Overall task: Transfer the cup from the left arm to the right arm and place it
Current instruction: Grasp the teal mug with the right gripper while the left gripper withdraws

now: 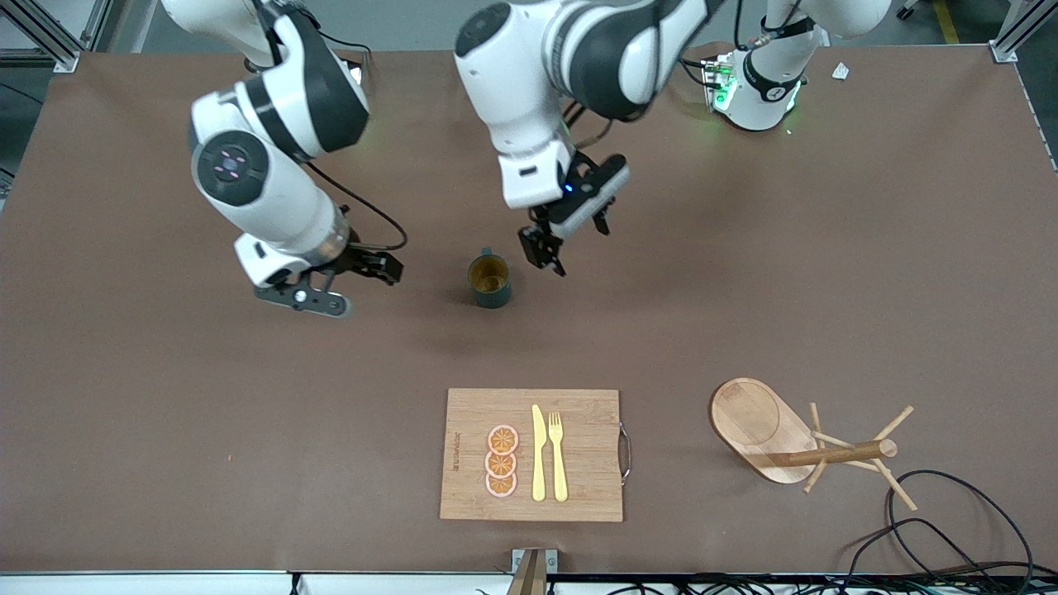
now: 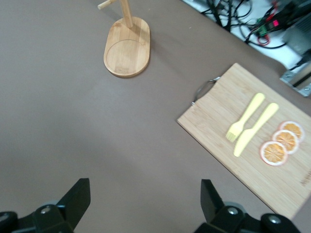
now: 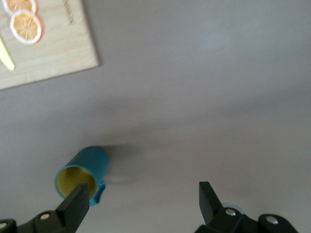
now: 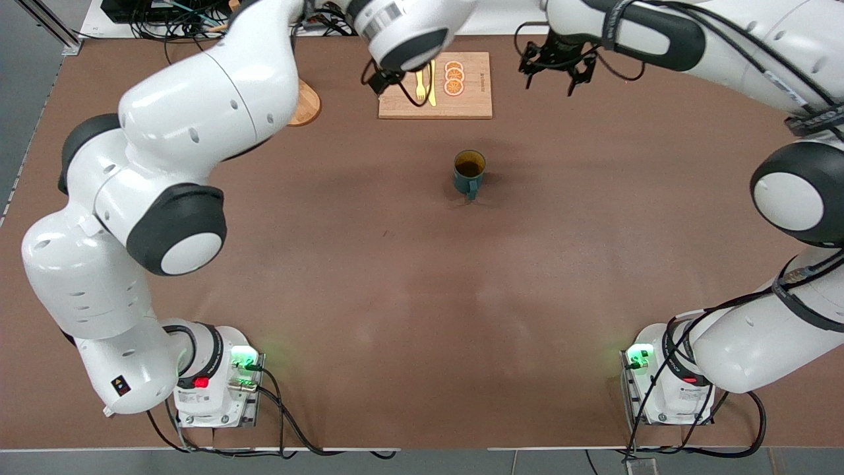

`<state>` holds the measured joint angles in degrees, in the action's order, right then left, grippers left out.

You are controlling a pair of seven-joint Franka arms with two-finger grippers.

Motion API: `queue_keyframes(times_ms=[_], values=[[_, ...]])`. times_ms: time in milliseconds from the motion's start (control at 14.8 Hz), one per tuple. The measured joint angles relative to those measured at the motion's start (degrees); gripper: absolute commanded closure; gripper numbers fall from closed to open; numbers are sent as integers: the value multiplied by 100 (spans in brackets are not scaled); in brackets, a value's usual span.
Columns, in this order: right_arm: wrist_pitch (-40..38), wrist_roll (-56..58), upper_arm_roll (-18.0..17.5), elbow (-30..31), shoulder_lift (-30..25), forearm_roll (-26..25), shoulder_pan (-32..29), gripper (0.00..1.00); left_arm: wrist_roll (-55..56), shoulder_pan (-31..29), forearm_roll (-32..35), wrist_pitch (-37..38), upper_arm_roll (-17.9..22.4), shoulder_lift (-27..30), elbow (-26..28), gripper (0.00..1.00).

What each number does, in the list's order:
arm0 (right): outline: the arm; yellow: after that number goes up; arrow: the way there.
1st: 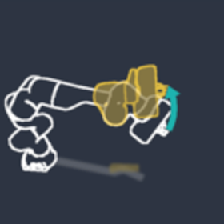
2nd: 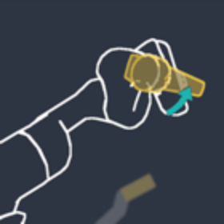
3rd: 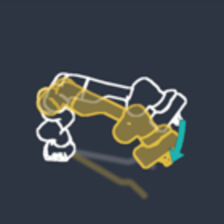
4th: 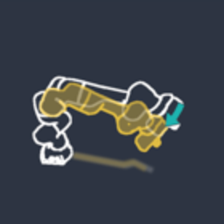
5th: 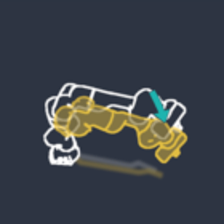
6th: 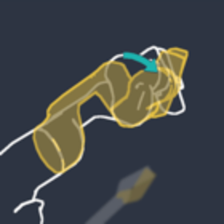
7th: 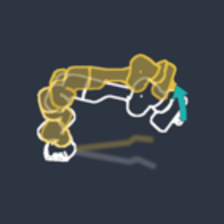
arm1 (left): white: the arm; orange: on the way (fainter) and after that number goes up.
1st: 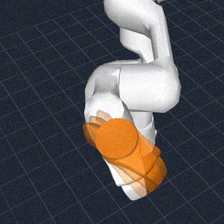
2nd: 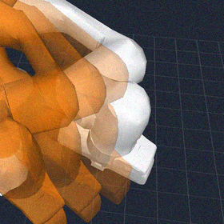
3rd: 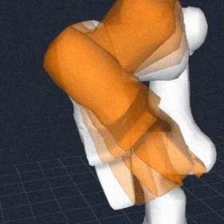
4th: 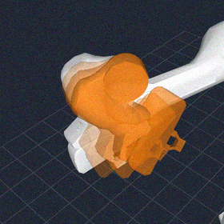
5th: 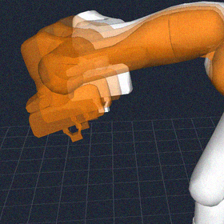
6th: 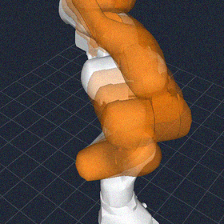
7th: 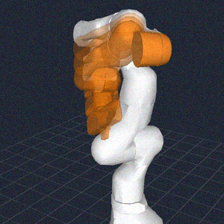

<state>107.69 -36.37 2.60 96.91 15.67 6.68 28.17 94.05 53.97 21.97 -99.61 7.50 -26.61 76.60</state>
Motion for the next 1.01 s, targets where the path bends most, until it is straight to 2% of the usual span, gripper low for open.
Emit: queue_keyframes(times_ms=[338, 609, 811, 1014], values=[[812, -15, -1, 20, 797, 358, 503, 0, -1471, -985, -823, -8, -5, 271, -1, 0], [1186, -48, 0, 86, 1147, 374, 859, 0, -2495, -1358, -1038, -33, 3, 438, -21, 0], [1763, -50, 0, 548, 1187, 376, 987, 0, -2867, -1743, -1134, -23, 1, 673, -37, 0], [2452, -50, -1, 1062, 1190, 393, 1120, 1, -3905, -2250, -1310, 144, -5, 879, -35, 0]])
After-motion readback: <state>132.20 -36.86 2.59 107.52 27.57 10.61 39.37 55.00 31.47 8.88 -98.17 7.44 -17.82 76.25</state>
